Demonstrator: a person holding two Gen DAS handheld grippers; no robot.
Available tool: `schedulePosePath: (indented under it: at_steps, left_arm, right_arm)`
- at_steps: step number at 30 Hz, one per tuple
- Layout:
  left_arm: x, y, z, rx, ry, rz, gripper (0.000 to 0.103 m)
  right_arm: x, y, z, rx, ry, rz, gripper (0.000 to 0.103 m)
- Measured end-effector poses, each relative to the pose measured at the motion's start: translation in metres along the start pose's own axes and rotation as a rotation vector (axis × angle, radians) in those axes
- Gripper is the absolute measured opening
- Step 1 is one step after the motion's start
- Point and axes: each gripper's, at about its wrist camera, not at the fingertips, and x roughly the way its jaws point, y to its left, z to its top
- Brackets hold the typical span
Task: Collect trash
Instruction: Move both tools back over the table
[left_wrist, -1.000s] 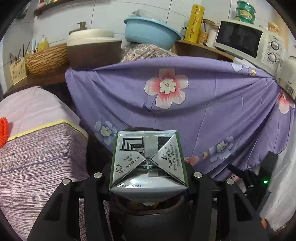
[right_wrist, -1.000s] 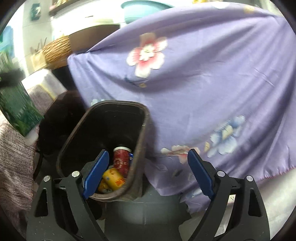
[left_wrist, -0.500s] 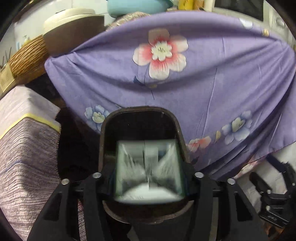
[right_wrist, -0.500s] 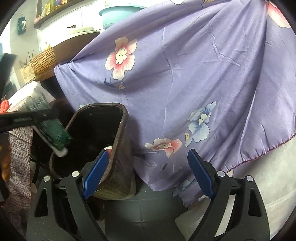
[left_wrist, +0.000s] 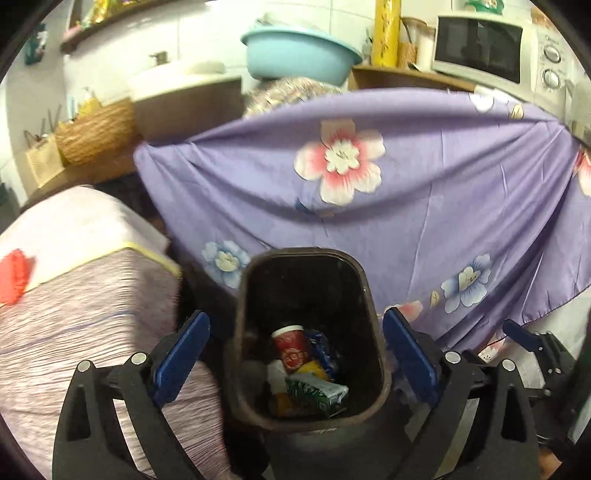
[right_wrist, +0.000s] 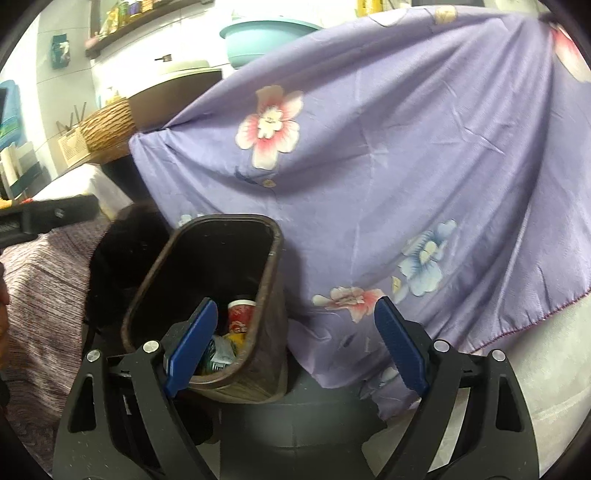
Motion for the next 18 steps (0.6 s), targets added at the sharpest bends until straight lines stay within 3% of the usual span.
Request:
schedulePosePath:
  at_steps: [10,18]
  left_arm:
    - [-0.085,0.058,-0.017,-0.092,-0.103,0.090,0.097]
    - [-0.131,0.112,-0.043,-0.151,-0.118,0.197,0.098]
  right_arm:
    - [-0.006,0.060,0.011,-0.095,-0.012,0.112,0.086]
    - [-0.019,0.138,0.021,-0.228,-0.033,0.245,0.086]
